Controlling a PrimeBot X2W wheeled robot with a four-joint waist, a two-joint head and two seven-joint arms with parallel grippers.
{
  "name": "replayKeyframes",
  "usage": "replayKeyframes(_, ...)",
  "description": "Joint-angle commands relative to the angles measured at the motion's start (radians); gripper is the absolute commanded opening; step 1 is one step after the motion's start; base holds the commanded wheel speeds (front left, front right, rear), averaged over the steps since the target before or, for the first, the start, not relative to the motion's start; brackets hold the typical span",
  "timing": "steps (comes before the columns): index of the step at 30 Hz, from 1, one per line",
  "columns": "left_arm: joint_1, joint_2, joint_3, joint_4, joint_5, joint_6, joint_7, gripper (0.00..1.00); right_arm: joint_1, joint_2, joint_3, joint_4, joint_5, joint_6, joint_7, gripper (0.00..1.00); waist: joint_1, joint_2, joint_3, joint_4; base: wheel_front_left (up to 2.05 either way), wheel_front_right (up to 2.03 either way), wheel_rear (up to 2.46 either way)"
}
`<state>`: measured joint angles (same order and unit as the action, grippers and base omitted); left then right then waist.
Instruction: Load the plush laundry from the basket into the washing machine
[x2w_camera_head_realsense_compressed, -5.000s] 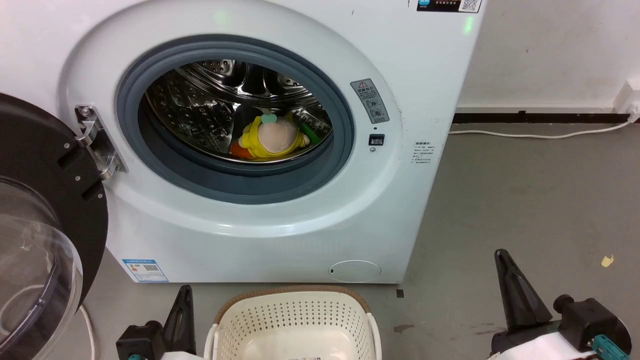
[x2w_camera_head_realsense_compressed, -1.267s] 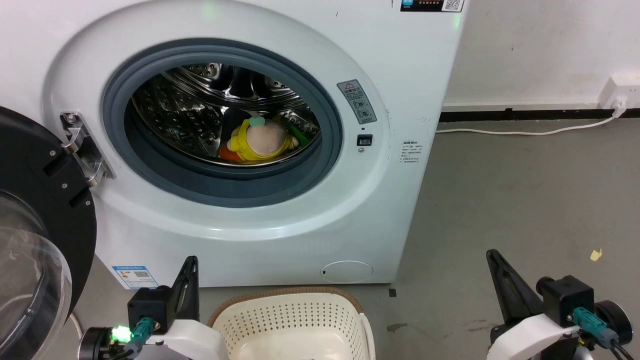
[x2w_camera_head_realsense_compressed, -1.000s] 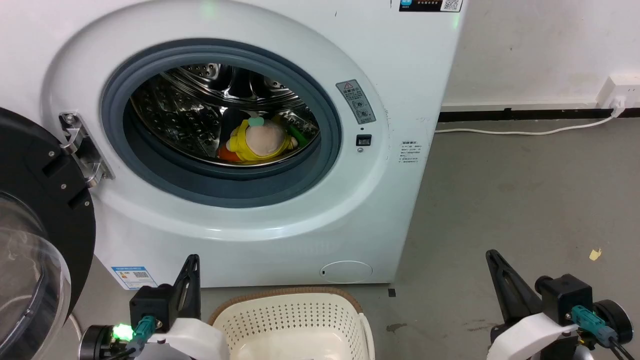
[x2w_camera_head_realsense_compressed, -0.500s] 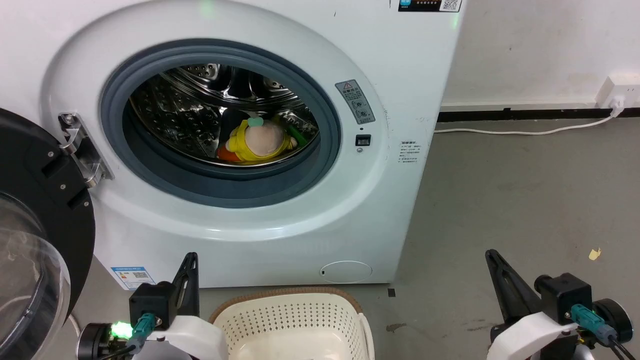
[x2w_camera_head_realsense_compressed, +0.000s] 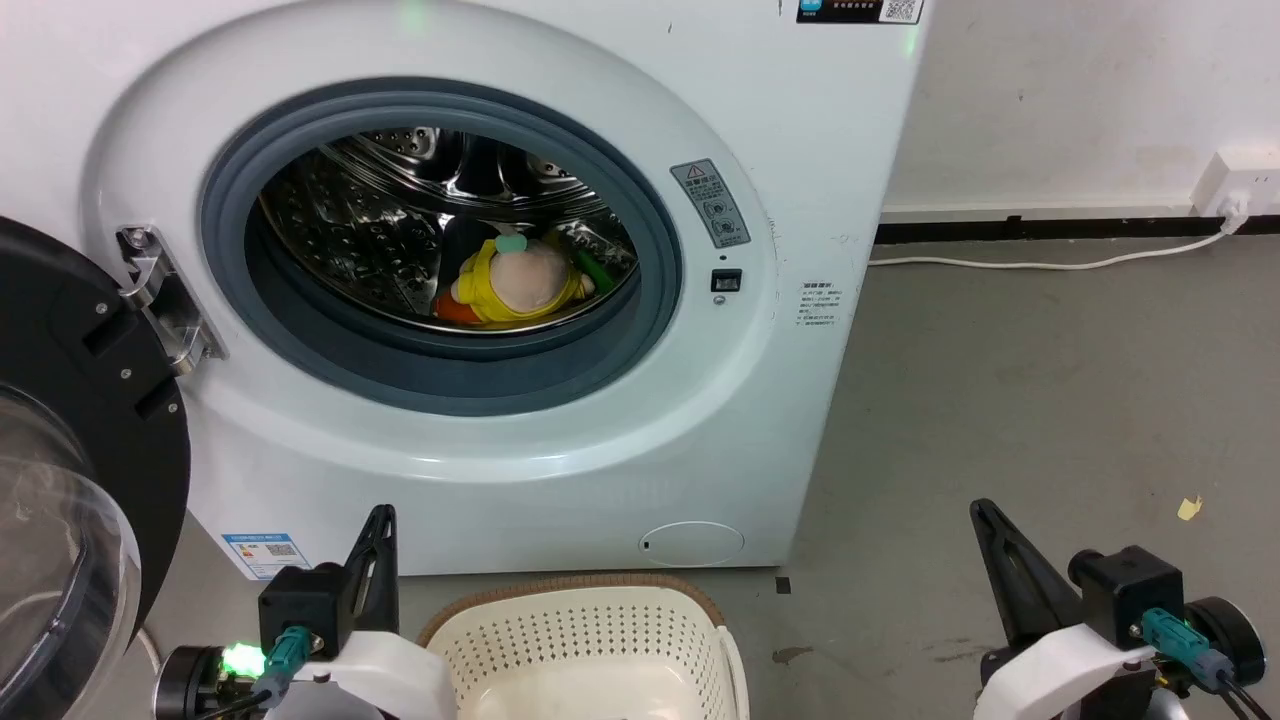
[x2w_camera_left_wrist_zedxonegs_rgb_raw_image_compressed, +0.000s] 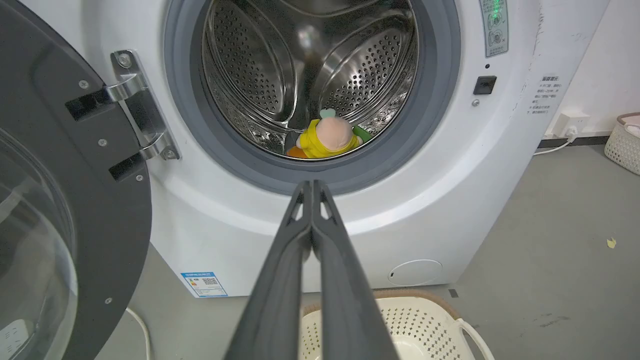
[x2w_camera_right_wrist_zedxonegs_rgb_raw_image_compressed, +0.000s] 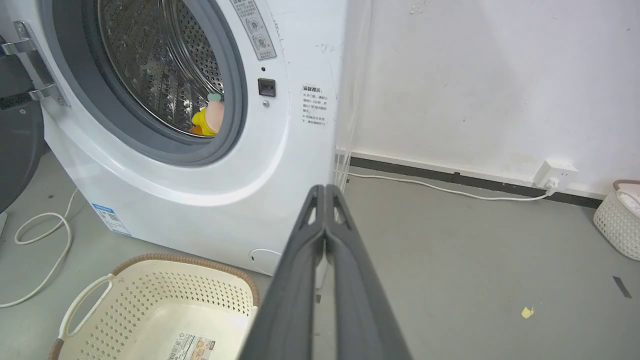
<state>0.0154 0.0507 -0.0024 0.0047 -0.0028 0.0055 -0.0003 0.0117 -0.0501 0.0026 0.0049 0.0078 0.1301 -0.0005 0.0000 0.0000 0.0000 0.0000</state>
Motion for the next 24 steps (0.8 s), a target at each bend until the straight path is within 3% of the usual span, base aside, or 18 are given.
replayKeyframes(1,-0.015,0.0,0.002,-0.005,0.003,-0.005,0.0,0.0,-0.012,0.0,-0.003,-0.005,-0.008,0.001,0.0,0.0,0.0,0.0,0.0,0.0,0.0,0.0,0.0)
replayKeyframes(24,-0.015,-0.001,0.002,-0.005,0.003,-0.005,0.0,0.0,-0.012,0.0,-0.003,-0.005,-0.008,0.001,0.0,0.0,0.0,0.0,0.0,0.0,0.0,0.0,0.0)
